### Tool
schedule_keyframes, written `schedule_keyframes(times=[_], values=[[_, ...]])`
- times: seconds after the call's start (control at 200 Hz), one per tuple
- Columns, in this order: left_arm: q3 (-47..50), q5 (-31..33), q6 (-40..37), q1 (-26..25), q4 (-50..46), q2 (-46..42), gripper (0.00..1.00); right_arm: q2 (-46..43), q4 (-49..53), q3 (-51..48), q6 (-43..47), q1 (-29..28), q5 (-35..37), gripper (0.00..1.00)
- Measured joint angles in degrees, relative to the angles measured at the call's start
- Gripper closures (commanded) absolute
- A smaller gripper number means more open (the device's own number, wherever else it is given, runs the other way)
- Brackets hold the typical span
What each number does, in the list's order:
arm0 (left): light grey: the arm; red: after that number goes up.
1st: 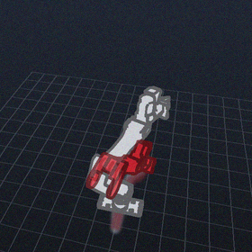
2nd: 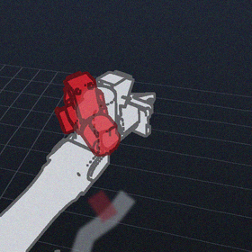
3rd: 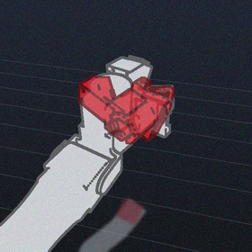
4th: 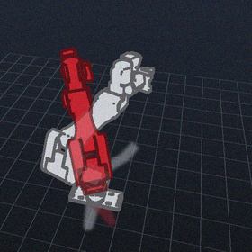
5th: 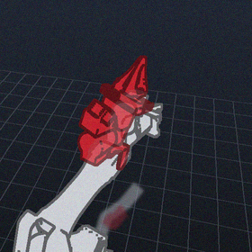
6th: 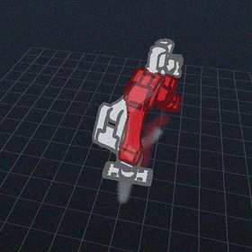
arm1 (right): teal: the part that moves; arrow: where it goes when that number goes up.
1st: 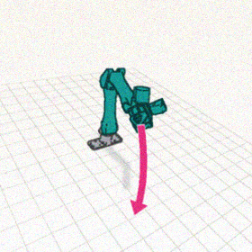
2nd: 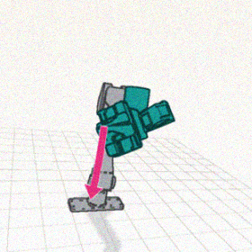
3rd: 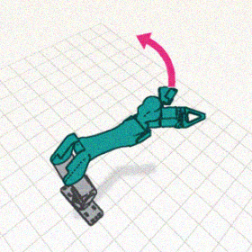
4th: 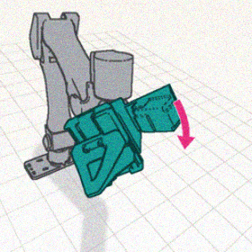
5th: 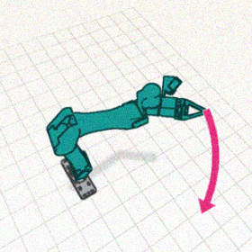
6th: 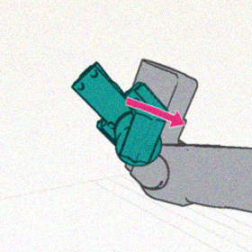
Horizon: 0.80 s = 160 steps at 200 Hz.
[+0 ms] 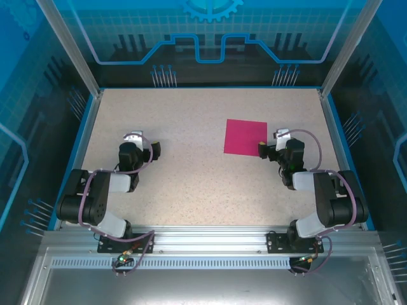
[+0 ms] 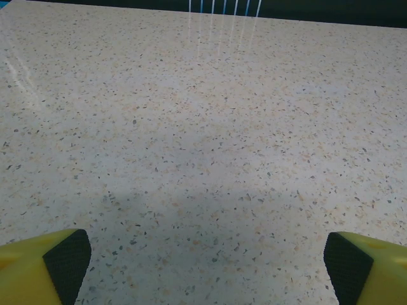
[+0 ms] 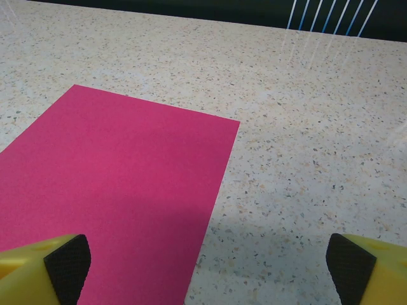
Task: Fold a paper plane with a square sheet of paper (fold left side to right side)
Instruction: Pick up the square sheet of paper from the center of the table.
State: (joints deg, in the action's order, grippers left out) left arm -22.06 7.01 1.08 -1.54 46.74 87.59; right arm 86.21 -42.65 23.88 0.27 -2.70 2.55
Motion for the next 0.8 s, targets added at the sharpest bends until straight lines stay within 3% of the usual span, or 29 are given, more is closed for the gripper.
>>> schedule_keyframes(times=[0.69, 0.8], values=[[0.0, -3.1, 0.1, 1.6, -0.1, 0.0, 0.02, 0.0, 0.0, 0.0, 0.0, 0.0, 0.0, 0.01], [-1.6, -3.3, 0.1, 1.6, -4.5, -0.9, 0.01, 0.0, 0.1, 0.0, 0.0, 0.0, 0.0, 0.01]])
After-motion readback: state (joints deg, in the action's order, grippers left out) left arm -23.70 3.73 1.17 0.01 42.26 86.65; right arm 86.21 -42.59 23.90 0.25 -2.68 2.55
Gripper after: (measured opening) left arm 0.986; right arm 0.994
